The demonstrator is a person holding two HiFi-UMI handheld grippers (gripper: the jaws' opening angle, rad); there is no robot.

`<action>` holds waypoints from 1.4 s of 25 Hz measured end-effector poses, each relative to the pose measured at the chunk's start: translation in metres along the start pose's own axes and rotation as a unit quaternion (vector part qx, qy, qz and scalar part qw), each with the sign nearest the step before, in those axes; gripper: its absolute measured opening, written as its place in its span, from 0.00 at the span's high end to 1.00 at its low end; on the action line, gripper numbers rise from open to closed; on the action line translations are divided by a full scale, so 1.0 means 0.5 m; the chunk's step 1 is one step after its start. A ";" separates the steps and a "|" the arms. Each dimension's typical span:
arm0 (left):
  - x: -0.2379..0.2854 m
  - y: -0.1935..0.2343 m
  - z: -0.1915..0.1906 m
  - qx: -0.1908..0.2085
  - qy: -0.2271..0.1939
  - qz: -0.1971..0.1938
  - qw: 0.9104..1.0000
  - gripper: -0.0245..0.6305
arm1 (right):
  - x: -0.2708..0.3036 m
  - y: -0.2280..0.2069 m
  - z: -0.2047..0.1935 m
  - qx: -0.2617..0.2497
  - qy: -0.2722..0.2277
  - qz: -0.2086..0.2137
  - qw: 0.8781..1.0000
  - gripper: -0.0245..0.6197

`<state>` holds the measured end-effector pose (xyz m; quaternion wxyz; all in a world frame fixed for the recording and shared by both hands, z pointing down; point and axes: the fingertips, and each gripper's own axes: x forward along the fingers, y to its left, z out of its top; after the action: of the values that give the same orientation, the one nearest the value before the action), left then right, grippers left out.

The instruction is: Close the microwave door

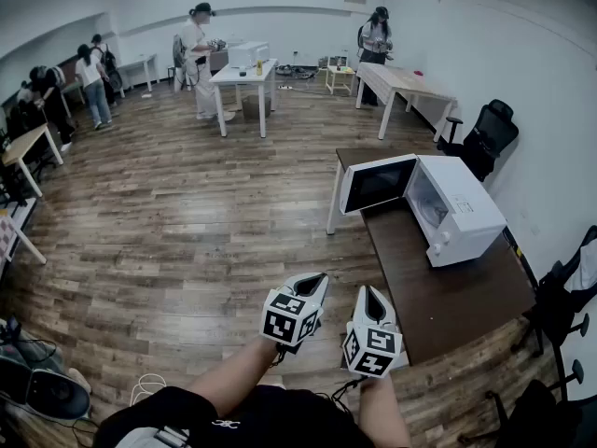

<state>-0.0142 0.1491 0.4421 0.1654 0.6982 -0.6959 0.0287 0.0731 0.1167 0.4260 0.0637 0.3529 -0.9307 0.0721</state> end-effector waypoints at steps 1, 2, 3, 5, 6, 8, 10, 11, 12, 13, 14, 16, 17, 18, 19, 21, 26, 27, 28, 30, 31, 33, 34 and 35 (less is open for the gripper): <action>-0.001 0.001 -0.001 0.000 0.000 0.000 1.000 0.95 | 0.000 0.001 -0.001 -0.001 0.001 0.000 1.000 0.96; -0.003 0.002 -0.002 -0.001 0.000 0.001 1.000 0.95 | 0.000 0.003 -0.002 -0.002 0.002 0.001 1.000 0.96; -0.003 0.003 -0.003 -0.001 0.000 0.001 1.000 0.95 | 0.000 0.004 -0.003 -0.003 0.002 0.002 1.000 0.96; -0.002 0.006 -0.004 -0.002 0.000 0.001 1.000 0.95 | 0.003 0.007 -0.004 -0.006 0.004 0.003 1.000 0.96; 0.000 0.008 -0.004 -0.002 0.001 0.001 1.000 0.95 | 0.006 0.009 -0.004 -0.007 0.005 0.005 1.000 0.96; 0.003 0.011 -0.005 -0.003 0.002 0.001 1.000 0.95 | 0.010 0.013 -0.005 -0.004 0.007 0.010 1.000 0.96; 0.005 0.012 -0.005 -0.004 0.003 -0.001 1.000 0.95 | 0.012 0.018 -0.005 0.006 0.007 0.018 1.000 0.95; 0.006 0.013 -0.005 -0.004 0.002 -0.002 1.000 0.95 | 0.013 0.020 -0.004 0.008 0.006 0.021 1.000 0.95; 0.007 0.014 -0.004 -0.004 0.002 -0.003 1.000 0.95 | 0.015 0.022 -0.003 0.007 0.006 0.022 1.000 0.96; 0.009 0.016 -0.003 -0.004 0.002 -0.004 1.000 0.95 | 0.017 0.025 -0.003 0.004 0.006 0.022 1.000 0.96; 0.011 0.019 -0.003 -0.003 0.002 -0.005 1.000 0.95 | 0.021 0.027 -0.002 0.001 0.006 0.021 1.000 0.95; 0.014 0.026 -0.003 -0.004 0.003 -0.006 1.000 0.95 | 0.029 0.031 -0.002 -0.004 0.008 0.020 1.000 0.95; 0.016 0.030 -0.002 -0.004 0.003 -0.006 1.000 0.95 | 0.033 0.033 -0.001 -0.005 0.008 0.019 1.000 0.95; 0.017 0.035 0.000 -0.004 0.002 -0.006 1.000 0.95 | 0.038 0.035 0.000 -0.005 0.008 0.019 1.000 0.95; 0.019 0.040 0.003 -0.003 0.002 -0.007 1.000 0.95 | 0.044 0.037 0.002 -0.006 0.008 0.018 1.000 0.95; 0.024 0.050 0.007 -0.002 0.001 -0.008 1.000 0.95 | 0.055 0.042 0.005 -0.007 0.007 0.017 1.000 0.95; 0.036 0.077 0.007 0.002 0.001 -0.013 1.000 0.95 | 0.083 0.052 0.001 -0.003 0.004 0.009 1.000 0.95; 0.037 0.085 0.007 0.003 0.001 -0.014 1.000 0.95 | 0.089 0.056 0.001 -0.004 0.003 0.008 1.000 0.95; 0.039 0.093 0.006 0.004 0.001 -0.015 1.000 0.95 | 0.095 0.060 0.000 -0.005 0.002 0.006 1.000 0.96; 0.039 0.108 0.003 0.004 0.002 -0.017 1.000 0.95 | 0.103 0.069 -0.003 -0.005 0.001 0.002 1.000 0.95; 0.038 0.115 0.002 0.004 0.004 -0.019 1.000 0.95 | 0.107 0.073 -0.004 -0.004 0.001 -0.001 1.000 0.95; 0.035 0.125 0.003 0.007 0.006 -0.024 1.000 0.95 | 0.113 0.083 -0.001 -0.002 0.000 -0.006 1.000 0.95; 0.033 0.130 0.004 0.008 0.006 -0.027 1.000 0.95 | 0.116 0.088 0.001 -0.001 -0.002 -0.007 1.000 0.95; 0.032 0.135 0.004 0.009 0.006 -0.028 1.000 0.95 | 0.119 0.093 0.002 -0.001 -0.003 -0.008 1.000 0.95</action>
<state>-0.0805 0.1348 0.4575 0.1639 0.7190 -0.6745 0.0350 -0.0020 0.1124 0.4308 0.0622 0.3605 -0.9280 0.0701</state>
